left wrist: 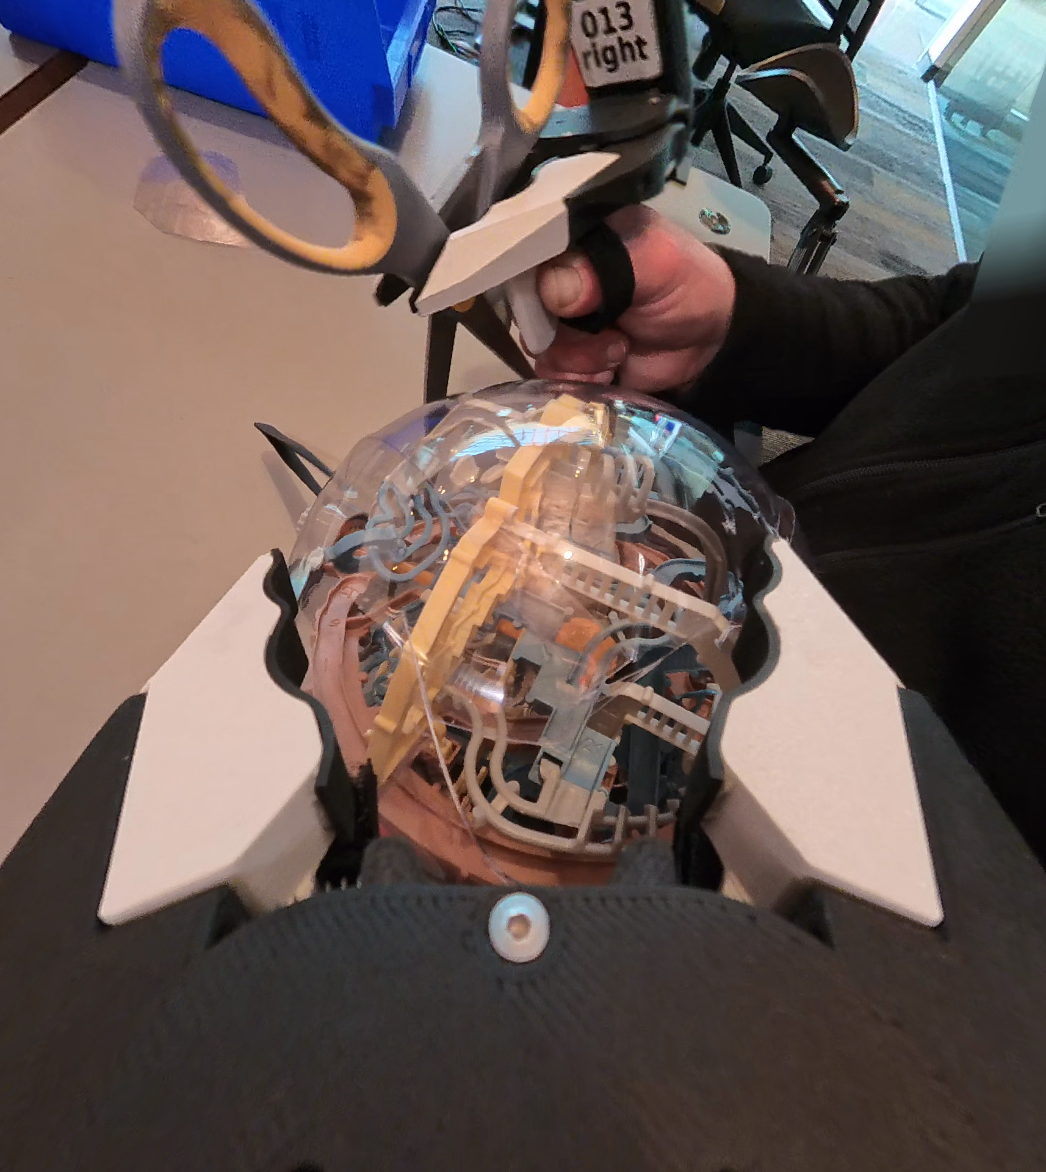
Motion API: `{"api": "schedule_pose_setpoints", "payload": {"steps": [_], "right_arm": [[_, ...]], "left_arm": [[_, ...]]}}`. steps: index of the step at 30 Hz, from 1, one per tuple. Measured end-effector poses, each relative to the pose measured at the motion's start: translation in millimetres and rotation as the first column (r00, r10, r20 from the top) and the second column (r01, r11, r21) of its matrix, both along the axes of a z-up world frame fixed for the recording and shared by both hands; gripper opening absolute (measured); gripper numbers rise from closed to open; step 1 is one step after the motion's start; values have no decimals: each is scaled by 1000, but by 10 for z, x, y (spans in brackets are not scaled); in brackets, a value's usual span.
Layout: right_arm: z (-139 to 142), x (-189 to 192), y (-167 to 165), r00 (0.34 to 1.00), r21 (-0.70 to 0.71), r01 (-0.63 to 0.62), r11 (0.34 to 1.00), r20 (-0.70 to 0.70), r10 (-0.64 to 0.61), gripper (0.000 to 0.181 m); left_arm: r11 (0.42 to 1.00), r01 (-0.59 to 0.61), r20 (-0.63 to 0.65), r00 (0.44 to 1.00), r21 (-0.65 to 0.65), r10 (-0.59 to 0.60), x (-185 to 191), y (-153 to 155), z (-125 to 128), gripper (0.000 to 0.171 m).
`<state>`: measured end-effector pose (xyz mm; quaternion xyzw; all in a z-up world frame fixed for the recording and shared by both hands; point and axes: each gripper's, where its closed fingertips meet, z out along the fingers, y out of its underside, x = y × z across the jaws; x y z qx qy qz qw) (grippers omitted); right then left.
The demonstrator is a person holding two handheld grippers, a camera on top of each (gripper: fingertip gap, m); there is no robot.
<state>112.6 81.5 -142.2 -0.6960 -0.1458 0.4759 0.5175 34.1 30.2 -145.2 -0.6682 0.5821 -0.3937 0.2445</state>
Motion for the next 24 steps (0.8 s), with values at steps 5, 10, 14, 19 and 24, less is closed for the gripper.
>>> {"api": "schedule_pose_setpoints", "payload": {"steps": [5, 10, 14, 19, 24], "right_arm": [[-7, -62, 171, 997, -63, -69, 996, -30, 67, 15], [37, -271, 222, 991, -35, -119, 992, 59, 121, 14], [7, -58, 171, 998, -38, -60, 997, 2, 60, 14], [-66, 70, 41, 1000, -25, 12, 1000, -12, -13, 15], [-101, 65, 0, 1000, -33, 18, 999, 19, -18, 16]], "left_arm": [[1000, 14, -12, 1000, 18, -14, 23, -29, -3, 137], [999, 46, -29, 999, 28, -46, 82, -74, -22, 142], [999, 38, -17, 999, 11, -38, 70, -56, -16, 142], [1000, 4, -28, 1000, 20, -4, 72, -58, -22, 145], [1000, -28, -47, 998, 6, 29, 75, -58, 8, 147]]}}
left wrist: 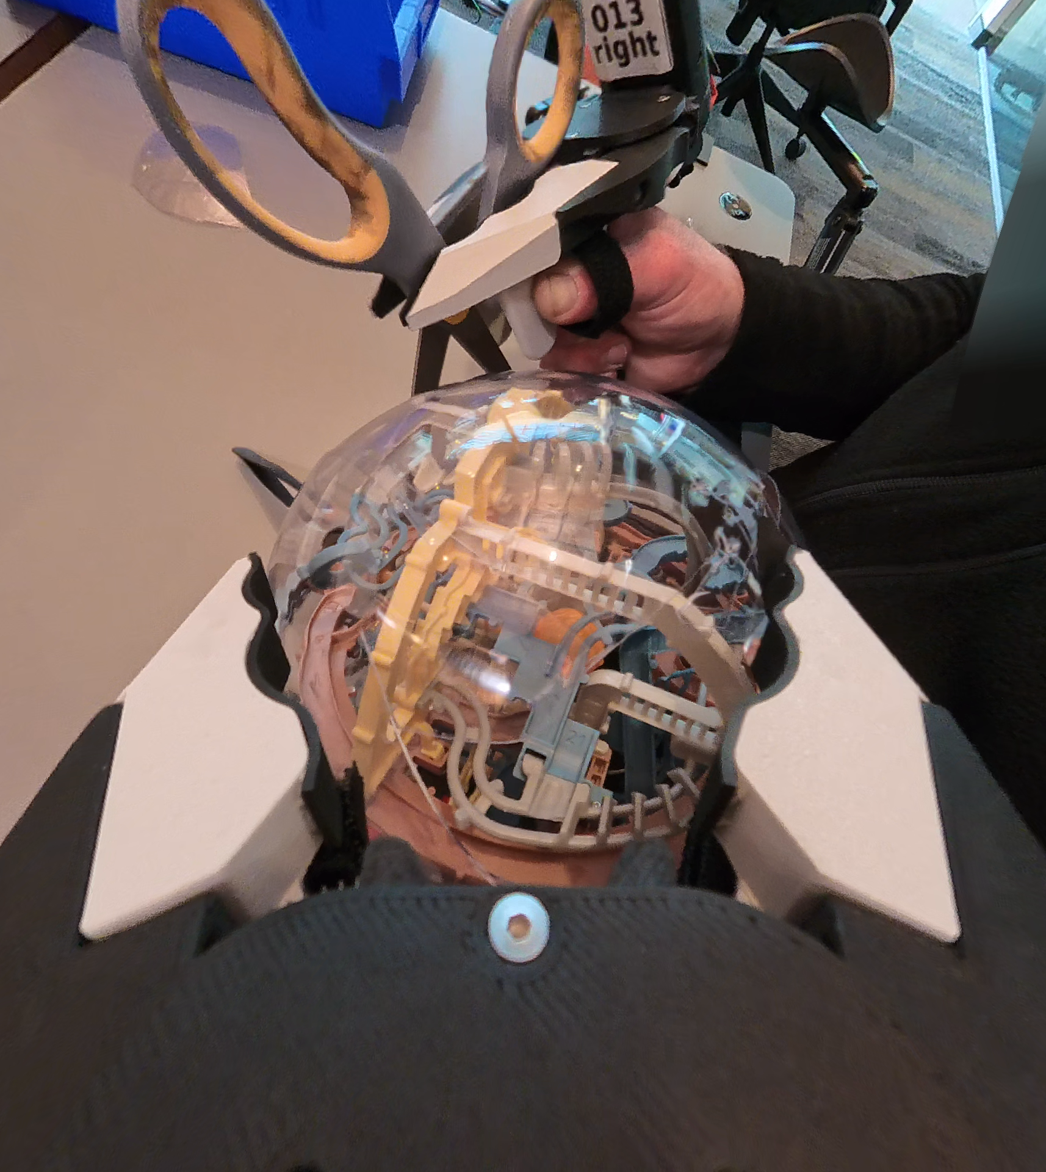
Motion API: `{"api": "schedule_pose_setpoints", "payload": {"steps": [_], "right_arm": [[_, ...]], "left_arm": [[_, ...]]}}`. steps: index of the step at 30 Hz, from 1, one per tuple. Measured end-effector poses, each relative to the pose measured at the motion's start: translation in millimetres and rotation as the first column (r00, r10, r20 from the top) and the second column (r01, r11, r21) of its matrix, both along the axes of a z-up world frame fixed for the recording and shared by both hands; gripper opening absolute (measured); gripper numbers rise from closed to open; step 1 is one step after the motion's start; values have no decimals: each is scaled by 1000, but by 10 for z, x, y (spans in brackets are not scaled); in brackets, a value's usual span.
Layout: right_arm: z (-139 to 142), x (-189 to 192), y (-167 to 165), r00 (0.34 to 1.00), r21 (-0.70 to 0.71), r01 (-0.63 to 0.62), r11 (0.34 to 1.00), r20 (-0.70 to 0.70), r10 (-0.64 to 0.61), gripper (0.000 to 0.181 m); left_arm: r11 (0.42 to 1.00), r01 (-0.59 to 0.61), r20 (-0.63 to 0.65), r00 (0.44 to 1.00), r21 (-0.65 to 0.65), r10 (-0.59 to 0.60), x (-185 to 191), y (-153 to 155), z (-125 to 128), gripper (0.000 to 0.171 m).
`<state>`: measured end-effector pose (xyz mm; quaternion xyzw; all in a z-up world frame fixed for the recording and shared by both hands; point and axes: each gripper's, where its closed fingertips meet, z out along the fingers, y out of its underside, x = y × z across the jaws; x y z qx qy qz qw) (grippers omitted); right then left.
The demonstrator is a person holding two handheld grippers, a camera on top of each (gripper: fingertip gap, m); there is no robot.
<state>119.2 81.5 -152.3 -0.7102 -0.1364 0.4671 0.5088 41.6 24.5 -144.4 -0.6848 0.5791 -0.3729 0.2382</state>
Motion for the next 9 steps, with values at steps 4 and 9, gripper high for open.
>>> {"api": "schedule_pose_setpoints", "payload": {"steps": [4, 9], "right_arm": [[-5, -12, 16, 999, -12, -20, 1000, 41, 20, 14], [-27, -63, 46, 997, -37, -49, 998, 56, 51, 14]], "left_arm": [[1000, 21, 25, 999, -17, -20, -2, -6, 93, 145], [998, 41, 124, 991, 40, -46, 98, 140, 680, 135]]}}
